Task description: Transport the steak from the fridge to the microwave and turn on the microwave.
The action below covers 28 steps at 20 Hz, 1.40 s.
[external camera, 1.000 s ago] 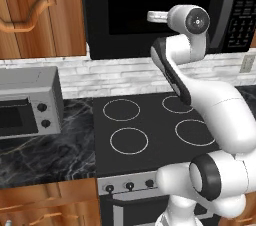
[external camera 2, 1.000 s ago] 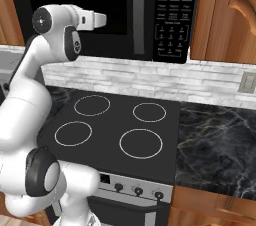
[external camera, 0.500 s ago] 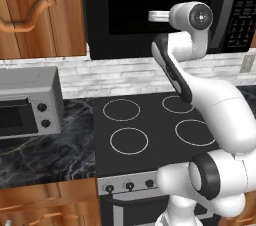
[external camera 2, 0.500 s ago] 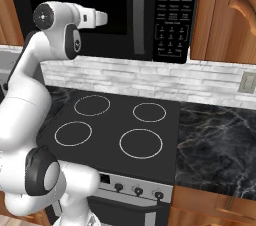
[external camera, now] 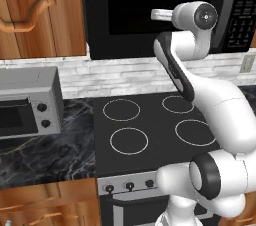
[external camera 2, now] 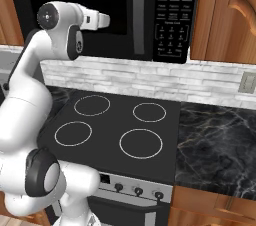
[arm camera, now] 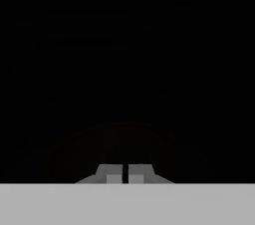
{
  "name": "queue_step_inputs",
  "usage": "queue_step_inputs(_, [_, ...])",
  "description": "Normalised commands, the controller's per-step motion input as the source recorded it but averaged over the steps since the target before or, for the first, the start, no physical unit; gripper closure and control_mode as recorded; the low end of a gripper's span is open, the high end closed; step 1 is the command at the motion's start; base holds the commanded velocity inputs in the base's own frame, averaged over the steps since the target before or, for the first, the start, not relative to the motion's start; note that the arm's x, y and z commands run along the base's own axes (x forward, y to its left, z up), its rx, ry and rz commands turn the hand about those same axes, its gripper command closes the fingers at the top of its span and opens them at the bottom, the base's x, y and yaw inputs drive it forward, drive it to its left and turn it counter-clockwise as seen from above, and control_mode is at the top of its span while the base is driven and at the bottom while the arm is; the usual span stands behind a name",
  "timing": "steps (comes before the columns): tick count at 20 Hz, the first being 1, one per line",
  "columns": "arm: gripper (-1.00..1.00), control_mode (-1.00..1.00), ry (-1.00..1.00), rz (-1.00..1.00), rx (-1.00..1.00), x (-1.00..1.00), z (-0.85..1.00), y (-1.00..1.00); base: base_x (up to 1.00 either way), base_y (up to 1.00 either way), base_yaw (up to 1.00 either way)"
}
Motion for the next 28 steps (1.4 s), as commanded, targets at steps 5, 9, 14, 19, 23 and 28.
queue_step_inputs(5, [1.00,-1.00,0.01,-0.03,0.29,-0.19,0.10,-0.32,0.00,0.00,0.00])
queue_step_inputs(9, [1.00,-1.00,0.01,-0.04,0.26,-0.29,0.11,-0.35,0.00,0.00,0.00])
queue_step_inputs(14, [1.00,-1.00,0.00,-0.03,0.21,-0.38,0.05,-0.33,0.00,0.00,0.00])
queue_step_inputs(19, [1.00,-1.00,-0.01,0.00,0.16,-0.49,0.07,-0.32,0.00,0.00,0.00])
queue_step_inputs(23, [1.00,-1.00,-0.04,-0.03,0.16,-0.54,0.11,-0.33,0.00,0.00,0.00])
queue_step_inputs(28, [1.00,-1.00,-0.01,-0.02,0.18,-0.52,0.04,-0.33,0.00,0.00,0.00])
